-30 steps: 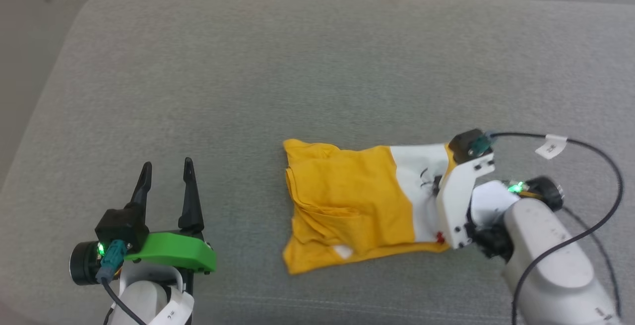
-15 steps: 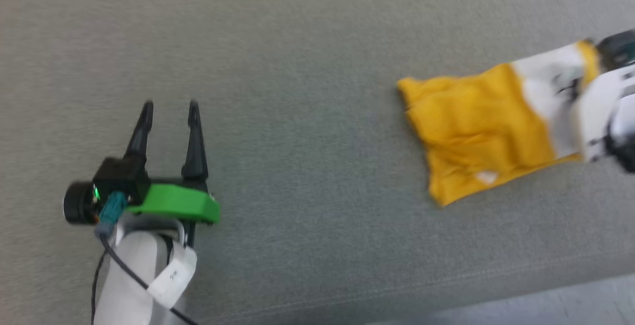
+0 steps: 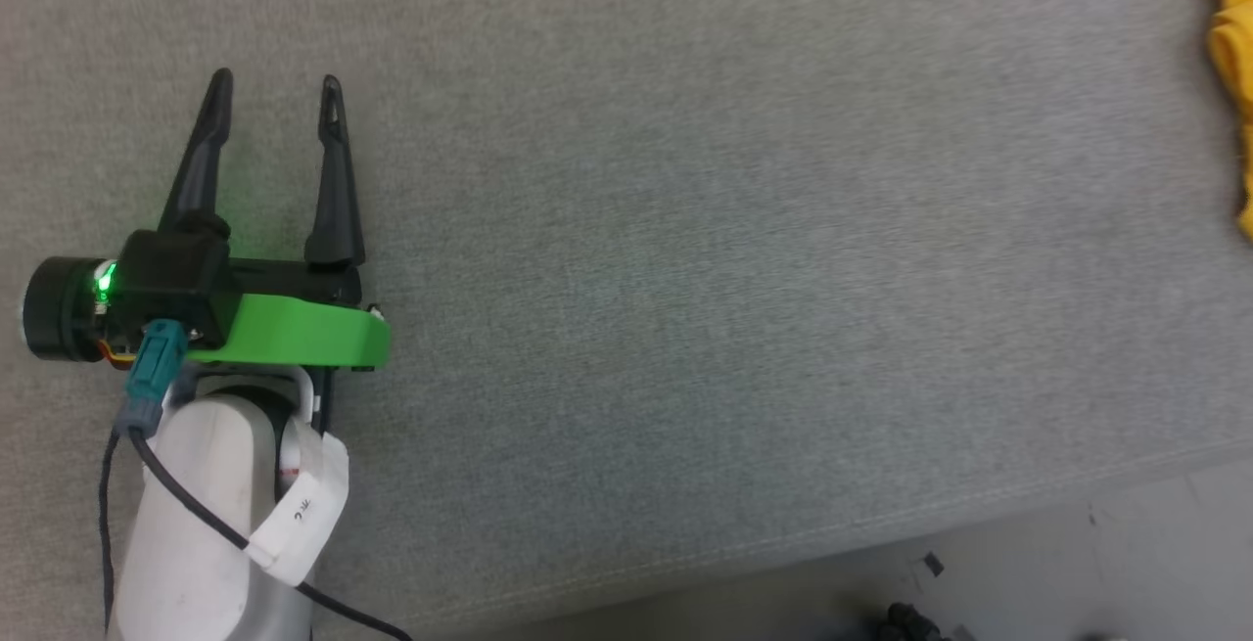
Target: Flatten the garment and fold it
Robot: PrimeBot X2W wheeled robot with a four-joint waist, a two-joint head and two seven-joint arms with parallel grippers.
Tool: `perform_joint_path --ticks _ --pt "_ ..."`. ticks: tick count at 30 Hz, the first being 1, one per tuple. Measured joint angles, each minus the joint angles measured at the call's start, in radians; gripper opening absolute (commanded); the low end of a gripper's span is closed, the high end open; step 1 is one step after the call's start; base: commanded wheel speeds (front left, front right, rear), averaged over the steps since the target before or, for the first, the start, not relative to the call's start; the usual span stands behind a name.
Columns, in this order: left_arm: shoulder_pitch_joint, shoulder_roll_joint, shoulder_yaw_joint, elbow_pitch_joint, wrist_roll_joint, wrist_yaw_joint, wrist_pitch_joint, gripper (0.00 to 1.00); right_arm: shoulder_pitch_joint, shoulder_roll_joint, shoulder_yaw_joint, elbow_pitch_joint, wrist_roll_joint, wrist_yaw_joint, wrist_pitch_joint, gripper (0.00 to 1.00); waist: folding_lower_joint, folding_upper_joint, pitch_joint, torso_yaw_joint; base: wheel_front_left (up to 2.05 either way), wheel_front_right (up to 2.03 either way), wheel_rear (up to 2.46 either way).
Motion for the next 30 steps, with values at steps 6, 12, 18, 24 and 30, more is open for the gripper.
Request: perform_joint_path --ticks 6,12,18,24,30 --pt "0.006 0.006 0.008 -0.028 0.007 0.013 0.005 1.00 -0.054 0.049 -0.104 0.026 -0.076 0.000 -0.086 1.00 0.0000 0.0000 0.076 0.038 0.00 0.00 0.00" --pt "0.025 -0.003 0.015 0.007 -0.019 0.022 -0.030 1.00 -0.072 0.069 -0.061 -0.040 -0.025 0.000 -0.215 1.00 0.0000 0.0000 0.054 0.063 0.00 0.00 0.00" --pt "0.086 -0.024 0.032 0.059 -0.057 0.030 -0.063 1.00 -0.068 0.151 0.084 -0.212 0.125 0.000 -0.325 1.00 0.0000 0.0000 -0.040 0.083 0.00 0.00 0.00" --pt "0.127 -0.037 0.061 0.098 -0.098 0.042 -0.080 1.00 -0.005 0.309 0.181 -0.355 0.208 0.000 -0.474 1.00 -0.0003 0.0000 -0.168 0.097 0.00 0.00 0.00" --pt "0.169 -0.039 0.089 0.121 -0.115 0.051 -0.093 1.00 0.159 0.486 0.219 -0.421 0.224 0.000 -0.643 1.00 -0.0003 0.0000 -0.292 0.118 0.00 0.00 0.00"
